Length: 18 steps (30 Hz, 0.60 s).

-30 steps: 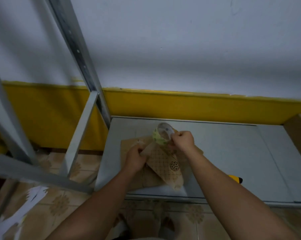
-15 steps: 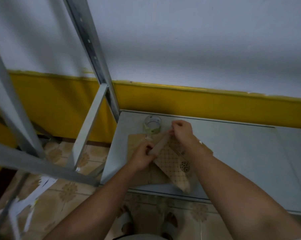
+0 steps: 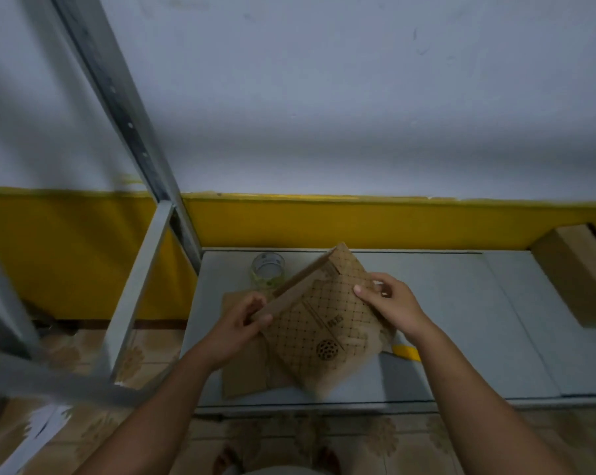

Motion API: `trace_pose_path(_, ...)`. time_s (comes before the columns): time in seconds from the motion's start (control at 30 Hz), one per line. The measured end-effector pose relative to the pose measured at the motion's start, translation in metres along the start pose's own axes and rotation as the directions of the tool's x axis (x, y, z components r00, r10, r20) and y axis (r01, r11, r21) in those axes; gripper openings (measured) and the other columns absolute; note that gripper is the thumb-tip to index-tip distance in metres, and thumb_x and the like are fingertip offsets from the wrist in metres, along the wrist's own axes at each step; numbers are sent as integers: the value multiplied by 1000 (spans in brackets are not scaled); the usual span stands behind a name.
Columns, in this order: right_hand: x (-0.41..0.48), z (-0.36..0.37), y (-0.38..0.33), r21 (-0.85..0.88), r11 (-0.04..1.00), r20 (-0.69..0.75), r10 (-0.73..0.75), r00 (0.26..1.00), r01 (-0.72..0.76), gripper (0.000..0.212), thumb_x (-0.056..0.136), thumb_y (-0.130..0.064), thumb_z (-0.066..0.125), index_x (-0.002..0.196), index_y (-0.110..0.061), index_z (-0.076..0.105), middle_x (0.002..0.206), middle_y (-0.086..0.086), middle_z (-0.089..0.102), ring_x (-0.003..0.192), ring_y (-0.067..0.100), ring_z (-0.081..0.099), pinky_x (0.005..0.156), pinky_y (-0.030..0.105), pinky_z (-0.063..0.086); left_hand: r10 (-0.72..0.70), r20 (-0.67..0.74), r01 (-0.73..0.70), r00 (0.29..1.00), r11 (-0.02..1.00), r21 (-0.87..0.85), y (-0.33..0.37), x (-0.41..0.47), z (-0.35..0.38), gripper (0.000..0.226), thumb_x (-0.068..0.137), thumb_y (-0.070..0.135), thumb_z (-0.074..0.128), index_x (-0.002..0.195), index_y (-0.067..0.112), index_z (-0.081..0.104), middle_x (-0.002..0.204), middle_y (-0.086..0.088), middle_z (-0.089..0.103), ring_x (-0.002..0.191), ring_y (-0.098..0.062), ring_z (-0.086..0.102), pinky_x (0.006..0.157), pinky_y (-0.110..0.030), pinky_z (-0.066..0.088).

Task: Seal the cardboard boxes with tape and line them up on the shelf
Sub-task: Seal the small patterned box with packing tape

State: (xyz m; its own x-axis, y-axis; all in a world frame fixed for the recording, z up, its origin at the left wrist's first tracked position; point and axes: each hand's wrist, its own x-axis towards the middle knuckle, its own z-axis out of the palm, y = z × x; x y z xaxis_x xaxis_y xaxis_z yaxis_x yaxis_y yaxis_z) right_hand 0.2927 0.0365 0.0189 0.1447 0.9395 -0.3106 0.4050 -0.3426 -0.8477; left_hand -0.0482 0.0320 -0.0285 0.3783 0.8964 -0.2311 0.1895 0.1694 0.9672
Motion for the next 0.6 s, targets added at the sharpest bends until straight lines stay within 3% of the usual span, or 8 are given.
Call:
trace_pose_path(0.07,-15,0,-17,8,994,35,-113,993,113,60,78,-63,74,131,-34,65,122,-14,70,108,2,66,79,14,51,1,9,0,1000,999,-37,10,-4,-2,9,105,19,61,112,16,55,113,2,68,113,-23,65,98,-43,58)
trace_pose_path(0.13,-28,2,-36,25,981,84,-193,978,192,56,85,-55,75,136,-39,60,125,-19,67,110,-7,63,81,10,50,33,33,-32,999,999,-37,18,-5,-4,13,107,18,59,115,9,54,119,-8,67,117,-28,66,103,-48,57)
trace_pose_path(0.2,-38,4,-51,30,966,175,-260,950,258,63,83,-48,83,139,-42,56,127,-20,67,113,-5,63,90,19,54,68,38,-67,997,997,-37,26,-5,-6,5,108,15,57,112,12,57,120,-13,66,119,-31,65,103,-48,56)
trace_pose_path(0.27,-43,5,-61,-10,953,186,-295,937,303,73,77,-49,88,141,-44,54,129,-20,66,118,1,63,98,33,56,79,3,-79,997,996,-45,35,-6,-8,8,108,14,56,111,20,62,119,-4,69,118,-24,66,102,-43,57)
trace_pose_path(0.33,-46,3,-68,-38,943,153,-322,934,331,80,71,-55,90,141,-45,53,131,-21,64,120,1,61,102,38,55,78,-21,-78,997,997,-11,43,-6,-11,17,108,23,59,120,10,61,122,-9,68,119,-28,66,103,-50,56)
trace_pose_path(0.43,-49,3,-74,-140,922,112,-348,931,361,90,64,-63,89,143,-48,49,135,-26,56,125,-1,55,105,40,53,108,-13,-103,994,973,208,52,-2,-16,30,100,38,68,115,13,64,111,-10,68,106,-30,68,94,-60,56)
trace_pose_path(0.53,-53,7,-76,-159,896,64,-411,910,415,88,66,-56,91,142,-48,49,134,-28,54,125,-3,52,104,37,53,134,-62,-122,989,978,167,56,2,-13,26,95,24,78,117,18,65,118,-3,69,109,-20,70,88,-49,62)
trace_pose_path(0.6,-54,9,-74,-97,904,20,-417,909,417,83,68,-45,94,140,-46,52,132,-26,58,123,-2,55,101,35,55,173,-219,-164,960,985,57,56,0,-9,46,89,12,83,127,21,59,131,3,63,115,-5,67,87,-30,62)
